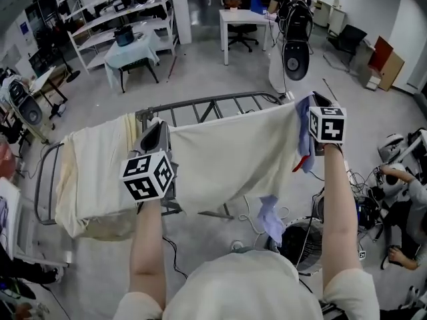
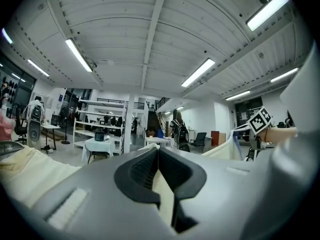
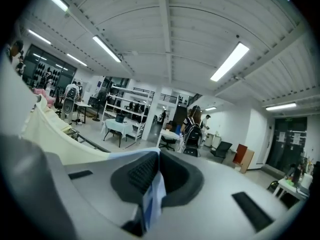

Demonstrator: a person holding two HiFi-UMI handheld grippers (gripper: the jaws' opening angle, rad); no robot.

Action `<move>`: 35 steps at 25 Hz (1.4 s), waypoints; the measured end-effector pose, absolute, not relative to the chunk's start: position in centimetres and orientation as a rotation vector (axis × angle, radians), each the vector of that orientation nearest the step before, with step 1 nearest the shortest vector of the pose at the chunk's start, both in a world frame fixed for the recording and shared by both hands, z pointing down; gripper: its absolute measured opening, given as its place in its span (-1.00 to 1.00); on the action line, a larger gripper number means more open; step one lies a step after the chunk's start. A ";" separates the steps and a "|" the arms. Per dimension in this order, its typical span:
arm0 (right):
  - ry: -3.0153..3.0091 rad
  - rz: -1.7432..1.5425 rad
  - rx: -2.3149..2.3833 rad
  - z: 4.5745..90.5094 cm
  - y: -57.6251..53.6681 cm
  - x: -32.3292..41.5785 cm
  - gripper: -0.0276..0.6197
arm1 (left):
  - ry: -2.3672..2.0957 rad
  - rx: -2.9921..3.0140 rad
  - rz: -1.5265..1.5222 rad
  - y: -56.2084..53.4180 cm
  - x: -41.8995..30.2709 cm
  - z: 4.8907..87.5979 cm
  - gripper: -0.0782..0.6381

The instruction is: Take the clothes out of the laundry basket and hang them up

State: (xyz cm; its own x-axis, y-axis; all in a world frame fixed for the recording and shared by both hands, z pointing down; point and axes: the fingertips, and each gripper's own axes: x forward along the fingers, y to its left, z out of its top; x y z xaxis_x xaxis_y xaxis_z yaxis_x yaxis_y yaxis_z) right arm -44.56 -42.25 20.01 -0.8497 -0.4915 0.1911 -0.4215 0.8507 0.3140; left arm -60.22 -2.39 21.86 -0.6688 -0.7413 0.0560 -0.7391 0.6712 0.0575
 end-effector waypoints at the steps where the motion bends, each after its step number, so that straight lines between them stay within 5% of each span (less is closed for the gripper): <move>1: -2.764 -0.389 0.677 20.0 -42.9 -45.6 -0.86 | -2.806 1.224 -0.035 -2.9 -60.9 21.9 -0.74; 19: -2.713 -0.554 0.389 21.3 -45.9 -63.5 -0.86 | -2.839 0.916 0.225 -6.5 -74.6 24.1 -0.74; 35: -2.516 -0.503 0.313 32.5 -47.4 -79.0 -0.86 | -2.655 0.769 0.472 -8.7 -87.9 37.2 -0.74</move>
State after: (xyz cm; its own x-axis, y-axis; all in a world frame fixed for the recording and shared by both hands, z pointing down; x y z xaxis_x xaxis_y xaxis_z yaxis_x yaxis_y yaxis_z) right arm -79.05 -47.41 32.48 -0.8217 -0.3208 0.4711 -0.1148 0.9028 0.4145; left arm -87.91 -8.70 37.17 -0.7973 -0.4491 0.4034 -0.5606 0.7987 -0.2187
